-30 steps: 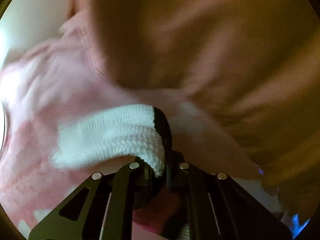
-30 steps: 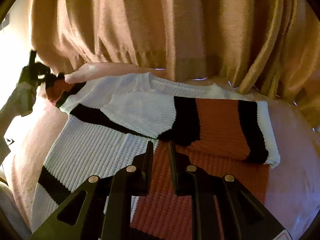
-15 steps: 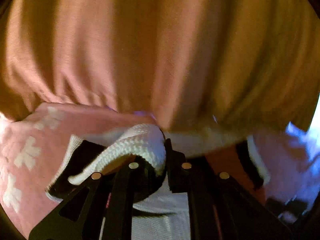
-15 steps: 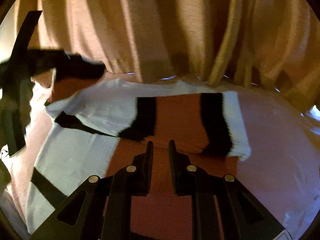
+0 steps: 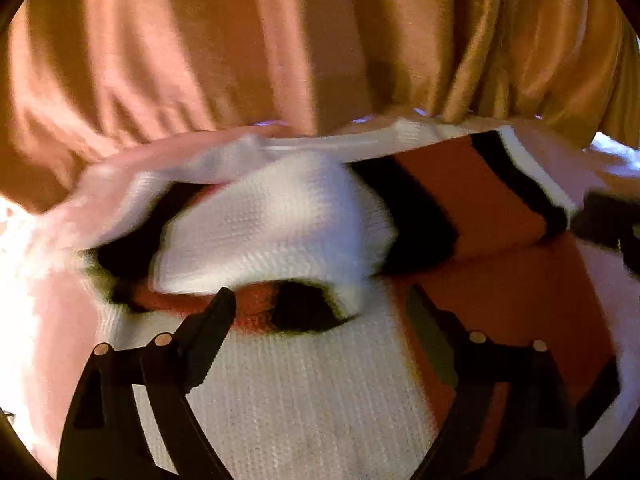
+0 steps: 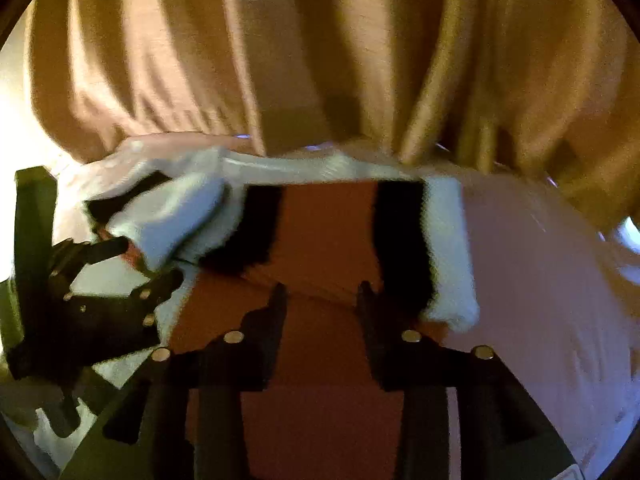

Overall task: Fold small clothes
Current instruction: 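Grasp the other striped sleeve with the left gripper and fold it across the body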

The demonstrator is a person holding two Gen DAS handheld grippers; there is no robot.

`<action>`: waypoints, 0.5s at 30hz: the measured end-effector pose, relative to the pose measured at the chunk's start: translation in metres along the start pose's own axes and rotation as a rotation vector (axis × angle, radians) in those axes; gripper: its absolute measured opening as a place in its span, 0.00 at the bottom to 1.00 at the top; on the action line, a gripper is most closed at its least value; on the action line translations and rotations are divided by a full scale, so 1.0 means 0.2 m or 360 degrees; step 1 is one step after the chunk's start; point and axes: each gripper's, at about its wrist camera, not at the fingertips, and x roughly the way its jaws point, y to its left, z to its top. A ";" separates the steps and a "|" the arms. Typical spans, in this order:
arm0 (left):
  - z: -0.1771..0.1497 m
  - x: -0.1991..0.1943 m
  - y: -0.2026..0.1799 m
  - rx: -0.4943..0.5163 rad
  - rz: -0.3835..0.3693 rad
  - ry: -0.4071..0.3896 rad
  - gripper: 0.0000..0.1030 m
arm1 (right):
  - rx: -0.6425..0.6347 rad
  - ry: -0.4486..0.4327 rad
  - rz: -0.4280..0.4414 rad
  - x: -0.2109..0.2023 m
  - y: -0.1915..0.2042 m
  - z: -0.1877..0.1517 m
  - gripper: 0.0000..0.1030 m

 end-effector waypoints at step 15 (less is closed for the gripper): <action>-0.21 -0.15 0.50 -0.0090 0.0295 0.0123 0.85 | -0.0555 0.0201 0.0260 0.53 0.85 0.26 0.61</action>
